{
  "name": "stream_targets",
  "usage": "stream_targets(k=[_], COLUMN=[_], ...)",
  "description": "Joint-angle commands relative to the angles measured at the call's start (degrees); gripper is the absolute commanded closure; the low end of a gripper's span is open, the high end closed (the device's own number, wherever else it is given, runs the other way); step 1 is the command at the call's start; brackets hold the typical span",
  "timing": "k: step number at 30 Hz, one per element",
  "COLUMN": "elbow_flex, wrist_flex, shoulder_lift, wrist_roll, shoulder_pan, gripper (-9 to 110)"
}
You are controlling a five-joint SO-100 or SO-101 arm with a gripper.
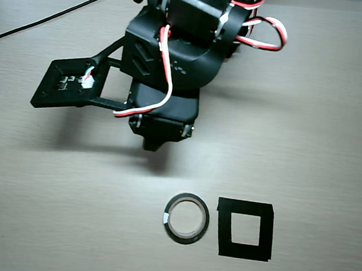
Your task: Grasp a tape and put it in the target area.
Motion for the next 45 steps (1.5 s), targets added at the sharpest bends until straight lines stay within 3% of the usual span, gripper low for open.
stream_targets(k=[1,41,45], elbow_flex=[0.2,0.9,0.2], wrist_flex=[-2.5,-2.3,-0.9], shoulder_lift=[0.1,0.6,-0.4], wrist_roll=[-3.0,-5.7,-7.6], shoulder_pan=[2.1,1.0,-1.7], gripper=[101,101,96])
